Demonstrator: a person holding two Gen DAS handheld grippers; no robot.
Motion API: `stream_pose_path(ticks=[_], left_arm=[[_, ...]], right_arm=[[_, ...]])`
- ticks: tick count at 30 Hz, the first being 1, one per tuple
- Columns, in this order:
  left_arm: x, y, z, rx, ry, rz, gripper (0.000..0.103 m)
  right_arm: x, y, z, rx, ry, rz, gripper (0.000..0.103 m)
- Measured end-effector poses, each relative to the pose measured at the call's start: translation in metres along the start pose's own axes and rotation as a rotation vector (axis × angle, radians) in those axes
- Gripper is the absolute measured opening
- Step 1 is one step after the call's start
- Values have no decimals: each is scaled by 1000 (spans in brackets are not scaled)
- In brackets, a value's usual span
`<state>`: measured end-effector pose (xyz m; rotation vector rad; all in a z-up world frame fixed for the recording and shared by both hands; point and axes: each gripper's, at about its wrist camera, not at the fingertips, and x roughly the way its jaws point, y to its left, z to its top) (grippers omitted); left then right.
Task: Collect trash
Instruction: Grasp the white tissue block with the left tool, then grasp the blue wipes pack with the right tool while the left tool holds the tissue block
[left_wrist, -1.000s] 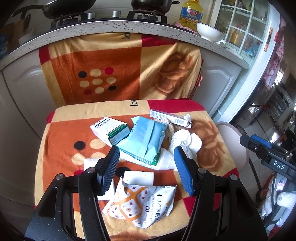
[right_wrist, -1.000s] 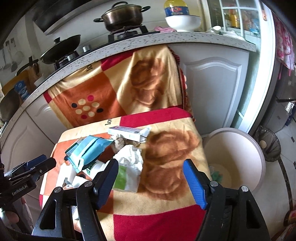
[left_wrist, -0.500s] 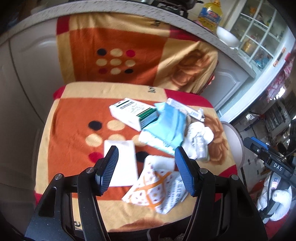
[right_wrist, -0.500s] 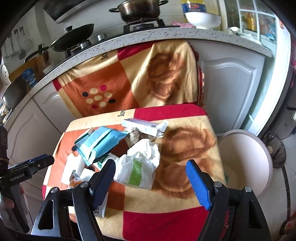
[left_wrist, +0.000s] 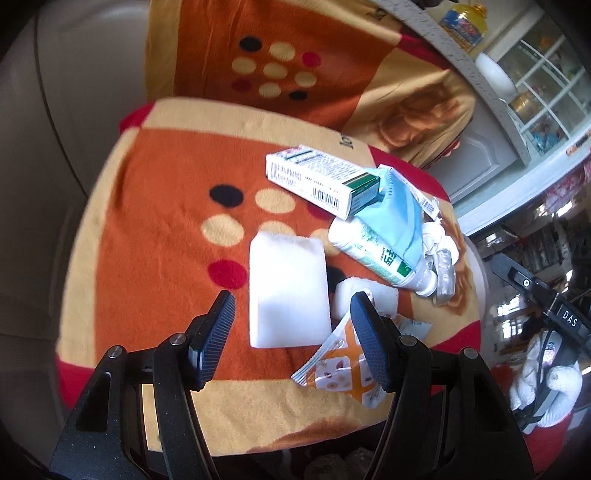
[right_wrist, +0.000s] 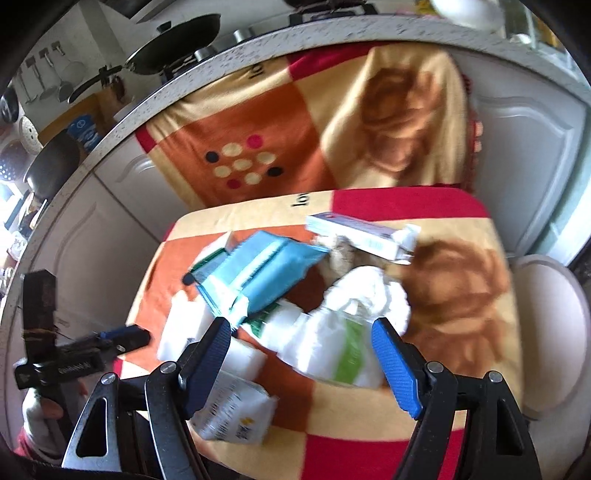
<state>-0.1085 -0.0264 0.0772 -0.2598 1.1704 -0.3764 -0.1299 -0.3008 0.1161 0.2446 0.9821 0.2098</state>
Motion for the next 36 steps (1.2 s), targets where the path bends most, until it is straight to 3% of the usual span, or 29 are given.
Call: stream_pose_path(ticks=[8, 13, 23, 30, 33, 36], left_arm=[[26, -1, 12, -5, 37, 12, 64], [40, -17, 17, 76, 47, 111, 64], [74, -18, 21, 108, 97, 194, 64], [68, -7, 21, 78, 82, 126, 58], [58, -4, 21, 74, 60, 121, 58], [42, -1, 23, 74, 24, 110, 57]], right_arm=[[44, 14, 27, 0, 77, 32, 77], [59, 15, 35, 12, 99, 28, 77], [81, 11, 38, 56, 154, 38, 80], [107, 6, 38, 140, 211, 109, 79], [104, 5, 39, 158, 190, 172, 45], [92, 6, 41, 142, 153, 213, 20]])
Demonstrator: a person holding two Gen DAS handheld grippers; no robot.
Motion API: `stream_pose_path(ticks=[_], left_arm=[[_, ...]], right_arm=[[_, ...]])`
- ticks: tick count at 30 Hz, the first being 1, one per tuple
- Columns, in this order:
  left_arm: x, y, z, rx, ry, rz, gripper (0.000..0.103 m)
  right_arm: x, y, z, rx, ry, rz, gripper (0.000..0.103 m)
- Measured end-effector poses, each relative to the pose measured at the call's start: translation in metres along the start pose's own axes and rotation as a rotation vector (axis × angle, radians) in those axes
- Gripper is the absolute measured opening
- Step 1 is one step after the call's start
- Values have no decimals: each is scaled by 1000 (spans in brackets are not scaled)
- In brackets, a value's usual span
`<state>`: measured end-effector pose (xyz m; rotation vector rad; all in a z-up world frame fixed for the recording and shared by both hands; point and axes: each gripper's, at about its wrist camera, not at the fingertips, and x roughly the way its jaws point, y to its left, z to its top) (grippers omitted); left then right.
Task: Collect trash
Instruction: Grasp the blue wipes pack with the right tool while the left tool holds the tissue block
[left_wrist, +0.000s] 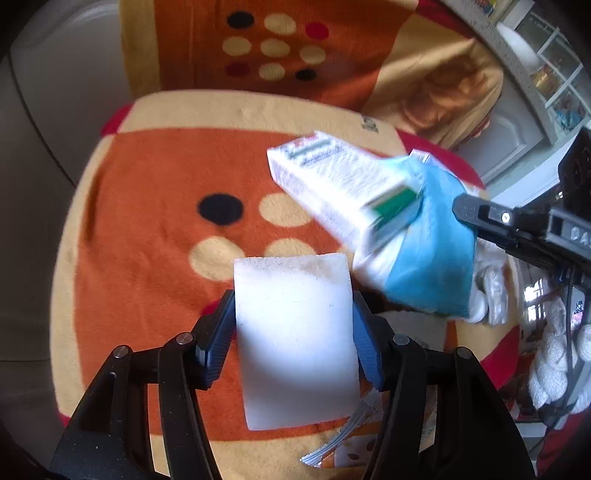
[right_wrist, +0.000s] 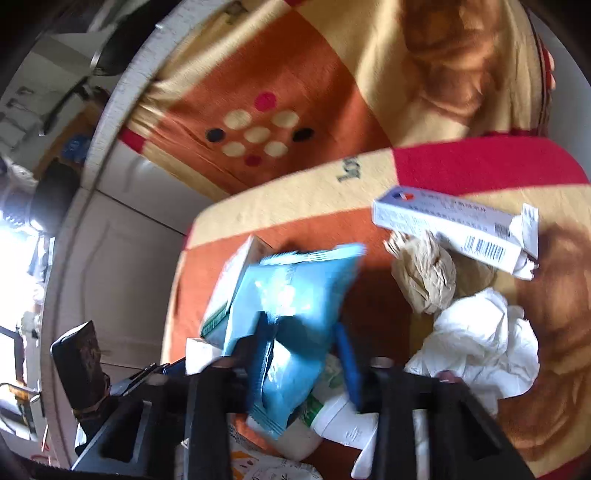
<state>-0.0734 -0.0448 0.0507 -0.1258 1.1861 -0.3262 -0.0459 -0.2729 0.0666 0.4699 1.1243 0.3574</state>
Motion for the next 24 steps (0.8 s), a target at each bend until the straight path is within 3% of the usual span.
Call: stream_pose_path(ticks=[1, 9, 11, 12, 13, 17, 24], left_arm=[[-3, 1, 1, -1, -7, 1, 57], [-35, 12, 2, -24, -53, -33, 57], [-38, 12, 1, -22, -59, -33, 57], [-39, 11, 0, -21, -62, -33, 57], [-41, 11, 0, -21, -67, -31, 57], [-48, 14, 0, -25, -85, -40, 57], [-55, 26, 9, -44, -111, -32, 57]], right_arm=[[-5, 3, -1, -20, -14, -6, 10], [-33, 18, -9, -115, -58, -22, 5], [-30, 15, -8, -107, -38, -53, 16], [-29, 14, -7, -100, -29, -67, 38], [-26, 12, -7, -92, -24, -72, 51], [-6, 3, -4, -17, 53, -71, 52], [23, -17, 6, 179, 122, 34, 60]])
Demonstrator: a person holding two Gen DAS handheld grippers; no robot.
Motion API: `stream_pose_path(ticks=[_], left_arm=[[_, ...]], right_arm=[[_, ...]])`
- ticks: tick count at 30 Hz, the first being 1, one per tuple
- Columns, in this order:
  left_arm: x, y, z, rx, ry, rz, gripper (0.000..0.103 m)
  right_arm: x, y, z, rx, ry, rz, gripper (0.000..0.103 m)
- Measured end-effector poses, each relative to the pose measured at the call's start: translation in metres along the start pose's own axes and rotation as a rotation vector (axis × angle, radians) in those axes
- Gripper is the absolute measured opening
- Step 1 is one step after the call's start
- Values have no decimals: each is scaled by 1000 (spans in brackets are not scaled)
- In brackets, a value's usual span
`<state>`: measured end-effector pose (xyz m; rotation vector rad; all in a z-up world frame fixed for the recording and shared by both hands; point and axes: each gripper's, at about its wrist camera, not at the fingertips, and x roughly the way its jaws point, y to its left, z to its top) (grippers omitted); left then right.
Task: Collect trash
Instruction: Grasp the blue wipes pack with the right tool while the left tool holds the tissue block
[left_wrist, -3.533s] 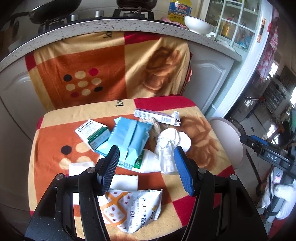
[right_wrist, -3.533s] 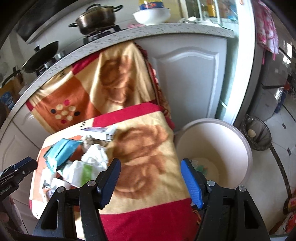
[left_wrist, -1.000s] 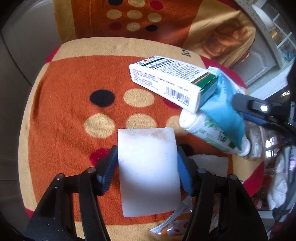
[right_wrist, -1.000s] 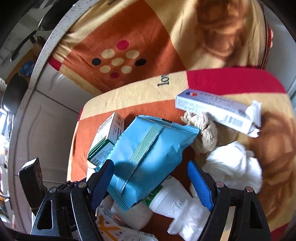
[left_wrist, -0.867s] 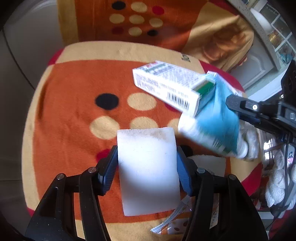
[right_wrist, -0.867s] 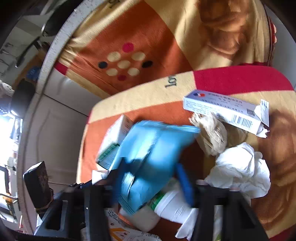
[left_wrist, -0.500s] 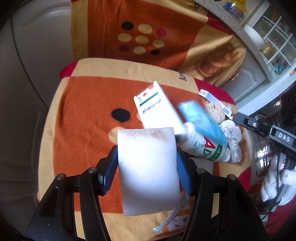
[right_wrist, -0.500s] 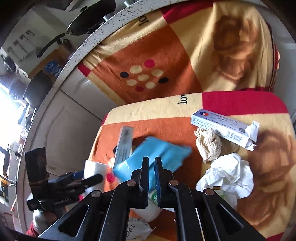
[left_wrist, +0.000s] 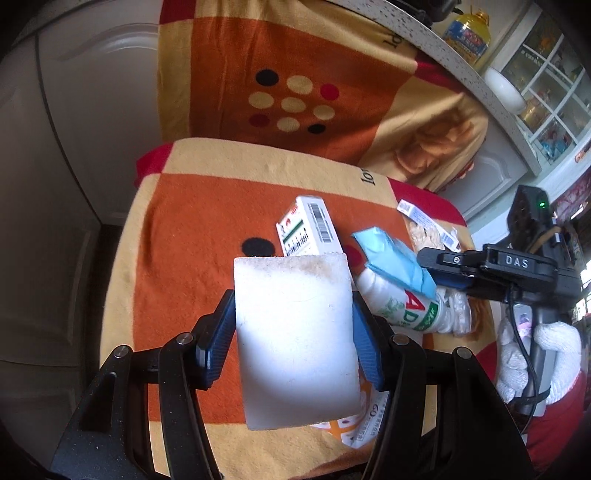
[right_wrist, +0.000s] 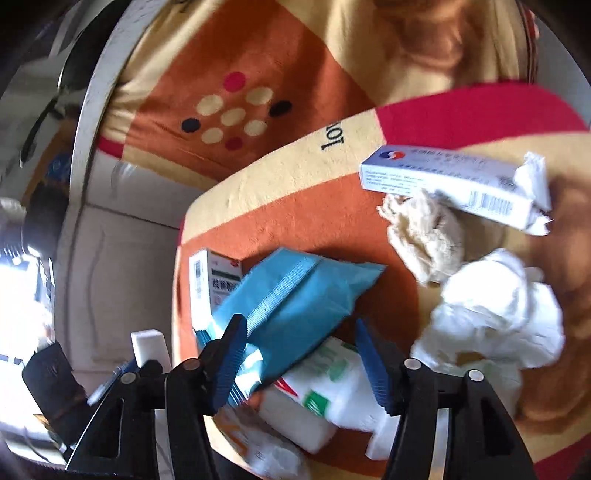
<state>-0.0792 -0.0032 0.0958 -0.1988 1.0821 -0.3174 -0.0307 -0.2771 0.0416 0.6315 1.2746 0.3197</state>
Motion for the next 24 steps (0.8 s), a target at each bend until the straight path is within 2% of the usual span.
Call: stream_pose_path(ticks=[3, 5, 6, 8, 9, 13, 16, 24], left_arm=[[0, 5, 3, -13, -3, -1, 57], [0, 6, 2, -18, -1, -2, 57], [1, 7, 2, -19, 0, -2, 57], [0, 6, 2, -20, 2, -3, 57], [0, 6, 2, -19, 1, -3, 57], [-3, 1, 2, -13, -7, -3, 57], [-7, -5, 2, -3, -13, -3, 57], [-26, -43, 5, 72, -58, -11, 57]], right_arm=[[16, -6, 6, 75, 25, 44, 62], [24, -10, 9, 102, 33, 71, 58], [25, -11, 10, 105, 26, 77, 47], [20, -11, 10, 98, 7, 109, 32], [17, -9, 10, 85, 0, 122, 20], [-6, -2, 6, 16, -41, 172, 14], [-27, 6, -1, -29, -75, 197, 13], [-91, 22, -18, -140, -190, 196, 12]])
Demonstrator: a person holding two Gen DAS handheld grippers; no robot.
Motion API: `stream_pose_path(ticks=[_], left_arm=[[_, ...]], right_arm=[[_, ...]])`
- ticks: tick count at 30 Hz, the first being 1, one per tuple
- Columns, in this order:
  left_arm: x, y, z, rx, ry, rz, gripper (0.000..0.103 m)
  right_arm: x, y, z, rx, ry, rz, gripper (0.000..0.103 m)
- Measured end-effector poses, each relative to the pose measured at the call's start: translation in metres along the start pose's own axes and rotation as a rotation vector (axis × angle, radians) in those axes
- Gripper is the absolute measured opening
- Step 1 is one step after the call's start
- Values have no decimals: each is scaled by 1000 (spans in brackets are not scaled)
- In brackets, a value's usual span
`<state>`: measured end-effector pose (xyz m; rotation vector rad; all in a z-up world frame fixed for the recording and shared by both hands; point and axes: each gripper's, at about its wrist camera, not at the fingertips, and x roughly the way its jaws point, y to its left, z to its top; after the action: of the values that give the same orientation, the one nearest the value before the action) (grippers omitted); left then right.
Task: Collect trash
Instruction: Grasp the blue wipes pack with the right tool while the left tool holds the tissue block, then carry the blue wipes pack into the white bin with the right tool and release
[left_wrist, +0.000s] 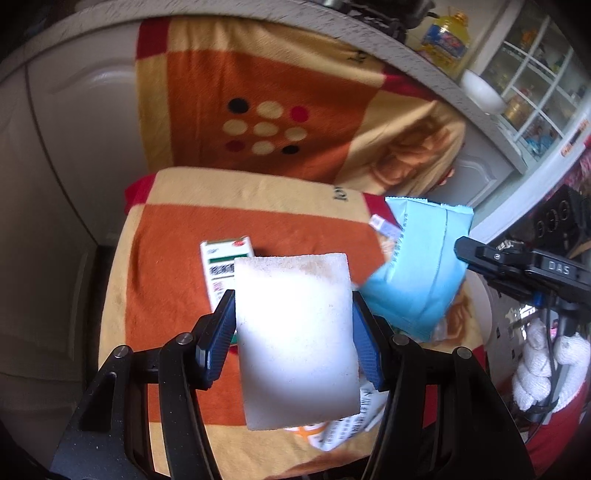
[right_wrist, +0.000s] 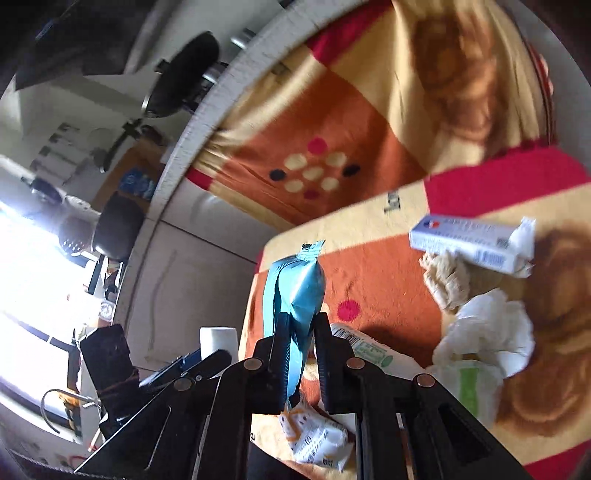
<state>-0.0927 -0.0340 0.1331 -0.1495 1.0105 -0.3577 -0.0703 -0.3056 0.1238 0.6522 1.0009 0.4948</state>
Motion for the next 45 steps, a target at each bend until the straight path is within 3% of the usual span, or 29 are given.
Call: stream_pose_path(ticks=[10, 24, 40, 45], left_arm=[[-5, -62, 8, 122, -30, -22, 57], [12, -155, 12, 278, -17, -99, 57], [50, -269, 14, 427, 46, -210, 57], [69, -297, 16, 443, 69, -237, 57]], right_arm=[[-70, 7, -10, -84, -105, -58, 12], [-159, -31, -26, -54, -230, -175, 9], [-253, -98, -39, 57, -376, -288, 9], [-265, -135, -45, 135, -381, -305, 9]])
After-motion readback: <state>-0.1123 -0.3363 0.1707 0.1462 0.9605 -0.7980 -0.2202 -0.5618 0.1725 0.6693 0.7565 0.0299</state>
